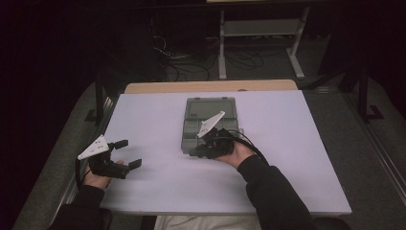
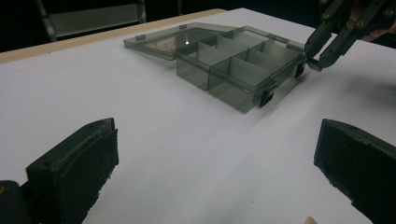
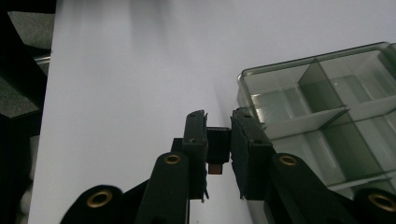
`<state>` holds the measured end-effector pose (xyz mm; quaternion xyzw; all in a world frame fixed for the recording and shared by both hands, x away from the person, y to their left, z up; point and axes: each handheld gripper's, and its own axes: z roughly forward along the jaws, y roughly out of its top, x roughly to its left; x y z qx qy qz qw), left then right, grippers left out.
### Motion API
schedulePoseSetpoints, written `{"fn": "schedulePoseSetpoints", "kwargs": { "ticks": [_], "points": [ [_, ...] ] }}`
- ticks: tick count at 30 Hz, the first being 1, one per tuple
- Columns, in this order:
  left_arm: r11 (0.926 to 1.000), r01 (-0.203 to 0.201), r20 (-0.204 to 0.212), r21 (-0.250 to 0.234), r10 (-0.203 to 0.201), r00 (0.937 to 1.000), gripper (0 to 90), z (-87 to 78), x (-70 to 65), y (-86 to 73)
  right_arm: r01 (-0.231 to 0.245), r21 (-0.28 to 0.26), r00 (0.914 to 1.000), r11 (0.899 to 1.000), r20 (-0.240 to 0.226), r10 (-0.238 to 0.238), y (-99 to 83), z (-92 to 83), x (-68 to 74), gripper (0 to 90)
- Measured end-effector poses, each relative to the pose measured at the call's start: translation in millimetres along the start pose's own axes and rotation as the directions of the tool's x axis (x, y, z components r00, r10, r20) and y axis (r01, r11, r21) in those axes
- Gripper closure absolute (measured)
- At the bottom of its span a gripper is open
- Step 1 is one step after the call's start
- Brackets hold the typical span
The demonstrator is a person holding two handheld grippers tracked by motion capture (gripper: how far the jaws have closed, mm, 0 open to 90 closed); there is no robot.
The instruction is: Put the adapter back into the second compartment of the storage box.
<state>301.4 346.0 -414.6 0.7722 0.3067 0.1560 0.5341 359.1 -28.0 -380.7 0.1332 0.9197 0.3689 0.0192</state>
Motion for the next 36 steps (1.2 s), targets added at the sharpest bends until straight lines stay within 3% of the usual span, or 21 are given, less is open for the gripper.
{"fn": "schedulePoseSetpoints", "kwargs": {
  "ticks": [36],
  "points": [
    [1.0000, -0.001, 0.003, -0.005, 0.001, 1.0000, 0.0, -0.7, -0.8, 0.4, -0.062, 0.014, 0.9942, 0.998, 0.089, 0.060, 21.7, -16.7, -49.7, 74.8]
  ]
}}
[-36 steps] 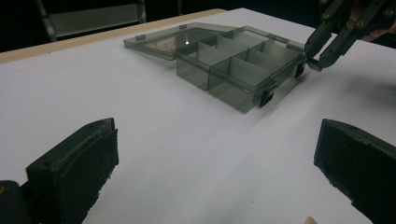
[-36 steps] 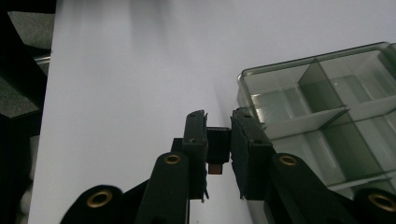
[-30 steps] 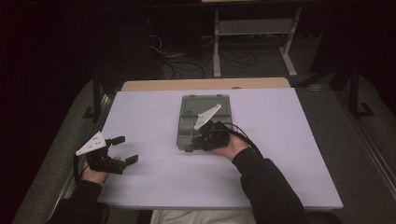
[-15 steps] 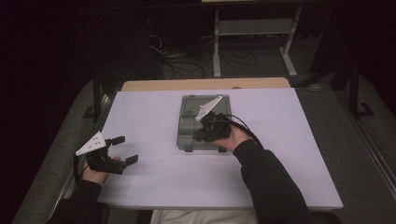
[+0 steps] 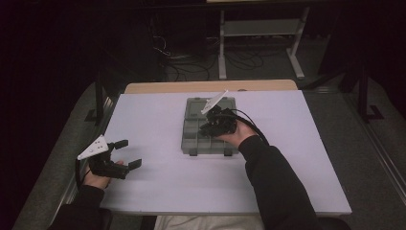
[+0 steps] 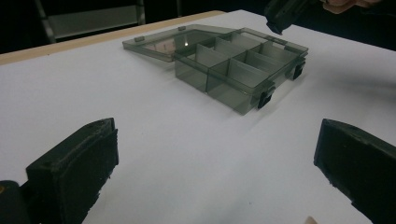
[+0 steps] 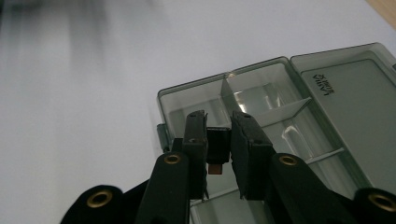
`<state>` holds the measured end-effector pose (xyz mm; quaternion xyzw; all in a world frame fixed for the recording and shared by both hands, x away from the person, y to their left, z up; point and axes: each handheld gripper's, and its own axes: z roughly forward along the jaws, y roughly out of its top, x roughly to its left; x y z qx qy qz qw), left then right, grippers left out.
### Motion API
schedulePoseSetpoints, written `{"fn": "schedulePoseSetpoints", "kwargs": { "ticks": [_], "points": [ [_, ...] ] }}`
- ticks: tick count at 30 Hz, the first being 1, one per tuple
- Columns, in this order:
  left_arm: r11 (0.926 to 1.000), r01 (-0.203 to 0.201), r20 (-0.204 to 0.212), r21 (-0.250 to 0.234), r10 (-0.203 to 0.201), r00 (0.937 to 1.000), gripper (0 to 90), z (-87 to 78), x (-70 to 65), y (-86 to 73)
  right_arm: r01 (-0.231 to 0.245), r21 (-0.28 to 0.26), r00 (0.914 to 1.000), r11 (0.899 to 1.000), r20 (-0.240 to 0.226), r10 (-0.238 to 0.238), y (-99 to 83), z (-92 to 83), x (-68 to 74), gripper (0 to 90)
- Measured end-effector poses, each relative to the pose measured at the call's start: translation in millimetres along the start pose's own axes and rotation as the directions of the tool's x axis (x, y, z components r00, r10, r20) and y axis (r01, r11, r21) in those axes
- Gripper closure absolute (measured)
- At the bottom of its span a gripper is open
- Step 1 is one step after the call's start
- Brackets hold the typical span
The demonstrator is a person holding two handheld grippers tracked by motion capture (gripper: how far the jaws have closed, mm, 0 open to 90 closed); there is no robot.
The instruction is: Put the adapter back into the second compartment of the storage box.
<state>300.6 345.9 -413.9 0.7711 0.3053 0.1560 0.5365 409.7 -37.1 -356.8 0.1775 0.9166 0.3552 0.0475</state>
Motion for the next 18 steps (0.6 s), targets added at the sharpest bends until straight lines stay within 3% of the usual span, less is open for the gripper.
{"fn": "schedulePoseSetpoints", "kwargs": {
  "ticks": [18],
  "points": [
    [1.0000, 0.006, 0.001, 0.003, -0.006, 1.0000, 0.0, 0.6, 2.5, -0.6, -0.012, 0.018, 0.9992, 1.000, 0.038, 0.011, 19.6, 6.3, -23.4, 74.7]
  ]
}}
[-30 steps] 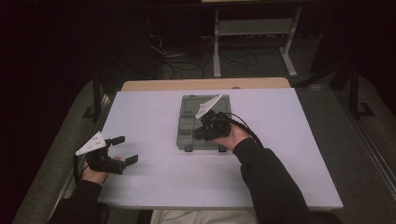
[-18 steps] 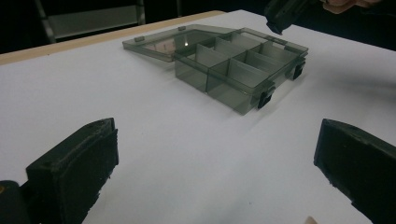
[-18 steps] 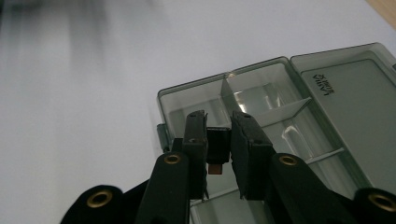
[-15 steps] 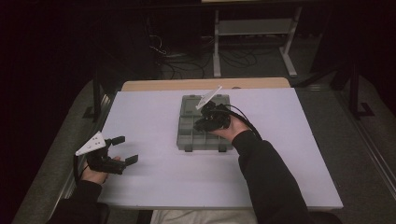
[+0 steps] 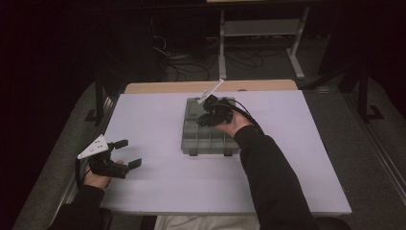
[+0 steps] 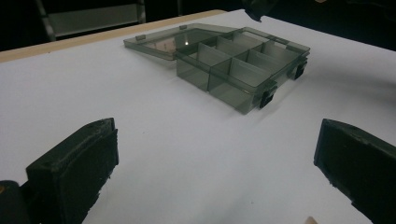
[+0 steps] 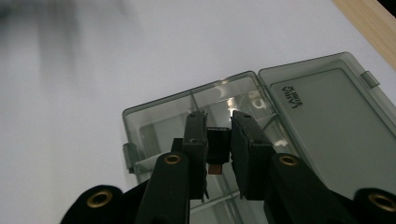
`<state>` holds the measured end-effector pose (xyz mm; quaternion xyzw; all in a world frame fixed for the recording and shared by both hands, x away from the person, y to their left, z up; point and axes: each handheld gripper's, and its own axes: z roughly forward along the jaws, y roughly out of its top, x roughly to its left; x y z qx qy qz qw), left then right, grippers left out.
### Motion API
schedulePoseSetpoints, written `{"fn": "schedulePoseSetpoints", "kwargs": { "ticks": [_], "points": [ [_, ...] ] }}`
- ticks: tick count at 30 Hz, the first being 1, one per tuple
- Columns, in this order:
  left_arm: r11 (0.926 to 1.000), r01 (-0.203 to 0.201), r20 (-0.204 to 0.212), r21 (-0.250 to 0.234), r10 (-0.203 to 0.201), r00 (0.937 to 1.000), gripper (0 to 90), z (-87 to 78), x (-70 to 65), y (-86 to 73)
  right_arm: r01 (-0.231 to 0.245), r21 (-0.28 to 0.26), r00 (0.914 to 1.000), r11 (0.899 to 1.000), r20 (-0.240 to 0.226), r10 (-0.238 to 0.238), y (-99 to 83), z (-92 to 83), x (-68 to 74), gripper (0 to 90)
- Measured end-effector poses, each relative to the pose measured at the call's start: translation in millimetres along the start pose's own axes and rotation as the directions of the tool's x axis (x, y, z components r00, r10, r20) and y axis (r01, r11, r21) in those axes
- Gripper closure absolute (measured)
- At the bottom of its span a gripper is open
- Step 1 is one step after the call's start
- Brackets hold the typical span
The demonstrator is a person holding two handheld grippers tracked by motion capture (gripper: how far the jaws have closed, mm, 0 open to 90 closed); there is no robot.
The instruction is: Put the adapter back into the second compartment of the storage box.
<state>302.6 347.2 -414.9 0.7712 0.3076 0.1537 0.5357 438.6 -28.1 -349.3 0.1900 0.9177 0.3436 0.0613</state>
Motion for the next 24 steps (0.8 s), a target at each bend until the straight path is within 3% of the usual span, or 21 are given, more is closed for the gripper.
{"fn": "schedulePoseSetpoints", "kwargs": {
  "ticks": [5, 12, 24],
  "points": [
    [1.0000, 0.000, 0.003, -0.003, 0.000, 1.0000, 0.0, 0.4, -0.8, 0.2, -0.012, 0.008, 0.9999, 1.000, 0.011, 0.012, 2.5, 3.9, -9.1, 74.8],
    [1.0000, -0.008, 0.006, 0.005, 0.008, 0.9999, 0.0, 1.7, -1.2, 0.7, -0.074, -0.011, 0.9971, 0.997, 0.017, 0.074, -0.2, 12.9, -24.8, 74.7],
    [1.0000, -0.009, 0.007, 0.002, 0.009, 0.9999, 0.0, 1.7, -1.2, 0.8, -0.109, 0.065, 0.9939, 0.992, 0.022, 0.108, -11.3, 34.7, -39.2, 74.7]
  ]
}}
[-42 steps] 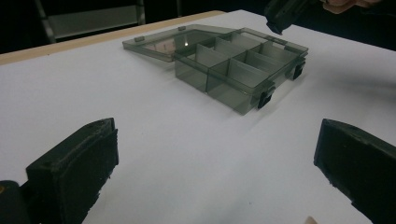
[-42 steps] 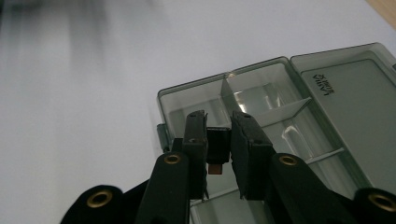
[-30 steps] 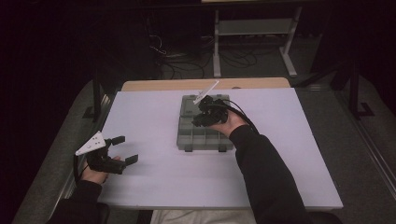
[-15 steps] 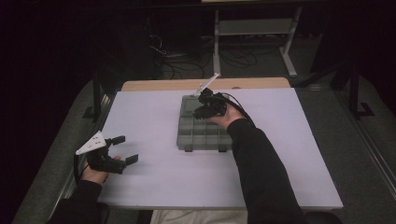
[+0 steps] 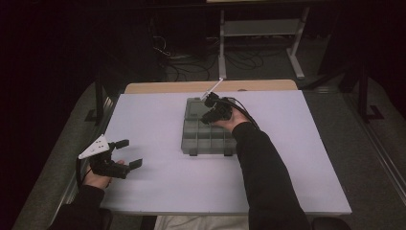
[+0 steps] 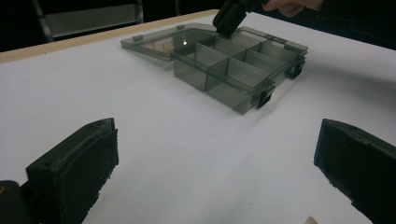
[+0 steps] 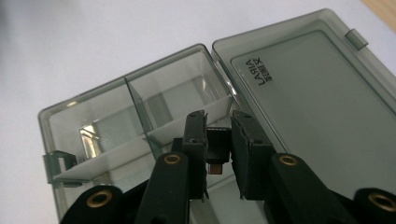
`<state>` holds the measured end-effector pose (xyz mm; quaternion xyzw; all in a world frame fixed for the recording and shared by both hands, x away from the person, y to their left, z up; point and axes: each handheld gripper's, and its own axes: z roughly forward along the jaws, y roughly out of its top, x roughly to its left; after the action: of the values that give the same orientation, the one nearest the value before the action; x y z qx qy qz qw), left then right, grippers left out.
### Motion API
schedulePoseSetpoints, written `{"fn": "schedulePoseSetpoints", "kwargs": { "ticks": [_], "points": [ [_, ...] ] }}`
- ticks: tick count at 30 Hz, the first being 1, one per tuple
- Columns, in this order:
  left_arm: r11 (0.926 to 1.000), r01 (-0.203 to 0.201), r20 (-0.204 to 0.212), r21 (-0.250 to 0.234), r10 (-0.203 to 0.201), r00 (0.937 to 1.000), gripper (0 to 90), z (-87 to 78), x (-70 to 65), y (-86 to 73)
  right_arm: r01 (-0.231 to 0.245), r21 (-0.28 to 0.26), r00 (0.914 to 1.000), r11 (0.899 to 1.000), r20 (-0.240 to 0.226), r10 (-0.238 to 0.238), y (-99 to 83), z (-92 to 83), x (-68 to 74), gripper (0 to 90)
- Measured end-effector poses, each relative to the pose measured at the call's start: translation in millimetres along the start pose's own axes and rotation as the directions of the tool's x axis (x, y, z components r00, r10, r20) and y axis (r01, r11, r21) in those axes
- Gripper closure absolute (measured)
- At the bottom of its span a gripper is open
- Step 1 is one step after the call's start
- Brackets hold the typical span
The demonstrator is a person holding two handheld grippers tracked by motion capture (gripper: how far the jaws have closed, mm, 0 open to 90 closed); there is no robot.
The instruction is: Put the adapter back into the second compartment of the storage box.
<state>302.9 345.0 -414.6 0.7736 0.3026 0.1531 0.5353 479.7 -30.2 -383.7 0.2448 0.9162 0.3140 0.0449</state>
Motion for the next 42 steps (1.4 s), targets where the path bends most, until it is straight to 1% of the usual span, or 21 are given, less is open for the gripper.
{"fn": "schedulePoseSetpoints", "kwargs": {
  "ticks": [5, 16, 22, 23, 24, 25, 30, 33, 36, 37, 38, 39, 40, 42],
  "points": [
    [1.0000, 0.001, 0.000, 0.001, -0.001, 1.0000, 0.0, 0.2, 0.1, -0.1, -0.007, 0.020, 1.0000, 1.000, -0.001, 0.007, -1.5, 6.7, -1.4, 74.6],
    [1.0000, -0.001, 0.000, -0.001, 0.001, 1.0000, 0.0, 0.1, 0.2, 0.0, -0.001, 0.055, 0.9999, 0.998, -0.010, 0.001, -3.1, 16.7, -1.6, 74.6],
    [1.0000, -0.002, 0.002, -0.002, 0.002, 1.0000, 0.0, 0.1, 0.0, 0.1, 0.005, 0.063, 0.9997, 0.998, -0.025, -0.003, -3.0, 21.8, 0.3, 73.7],
    [1.0000, -0.001, 0.001, -0.002, 0.001, 1.0000, 0.0, 0.1, 0.0, 0.0, 0.004, 0.062, 0.9997, 0.998, -0.025, -0.002, -2.9, 22.2, 0.7, 69.4],
    [1.0000, -0.001, 0.001, -0.002, 0.001, 1.0000, 0.0, 0.1, 0.0, 0.0, 0.004, 0.062, 0.9997, 0.998, -0.025, -0.002, -2.9, 22.2, 0.7, 69.4],
    [1.0000, -0.001, 0.001, -0.001, 0.001, 1.0000, 0.0, 0.1, 0.1, 0.0, 0.002, 0.053, 0.9997, 0.999, -0.022, -0.001, -1.9, 20.9, 1.8, 63.5],
    [1.0000, -0.003, 0.000, 0.001, 0.003, 1.0000, 0.0, 0.2, -0.1, 0.1, 0.011, 0.042, 0.9998, 0.999, -0.018, -0.010, -1.1, 15.7, 4.3, 57.4],
    [1.0000, -0.005, 0.001, 0.004, 0.005, 1.0000, 0.0, 0.3, -0.3, 0.1, 0.014, 0.038, 0.9999, 0.999, -0.010, -0.013, -1.0, 11.5, 5.1, 50.1],
    [1.0000, -0.005, 0.002, 0.004, 0.005, 1.0000, 0.0, 0.4, -0.7, 0.0, -0.010, 0.029, 0.9999, 1.000, -0.007, 0.010, -1.0, 7.4, 4.0, 38.6],
    [1.0000, -0.005, 0.002, 0.004, 0.005, 1.0000, 0.0, 0.4, -0.8, 0.0, -0.025, 0.028, 0.9995, 0.999, -0.017, 0.026, -1.1, 6.2, 3.3, 35.8],
    [1.0000, -0.005, 0.002, 0.004, 0.005, 1.0000, 0.0, 0.4, -0.8, 0.0, -0.025, 0.028, 0.9995, 0.999, -0.017, 0.026, -1.1, 6.2, 3.3, 35.8],
    [1.0000, -0.004, 0.001, 0.006, 0.004, 1.0000, 0.0, 0.3, -0.7, -0.1, -0.050, 0.031, 0.9984, 0.998, -0.024, 0.051, -2.1, 3.4, 1.9, 27.2],
    [1.0000, -0.004, 0.001, 0.005, 0.004, 1.0000, 0.0, 0.2, -0.8, -0.1, -0.053, 0.033, 0.9983, 0.998, -0.020, 0.054, -2.5, 2.5, 1.8, 25.5],
    [1.0000, -0.005, 0.000, 0.003, 0.005, 1.0000, 0.0, 0.1, -0.9, -0.1, -0.064, 0.033, 0.9978, 0.997, -0.014, 0.064, -3.9, -0.2, 1.6, 18.2]
  ]
}}
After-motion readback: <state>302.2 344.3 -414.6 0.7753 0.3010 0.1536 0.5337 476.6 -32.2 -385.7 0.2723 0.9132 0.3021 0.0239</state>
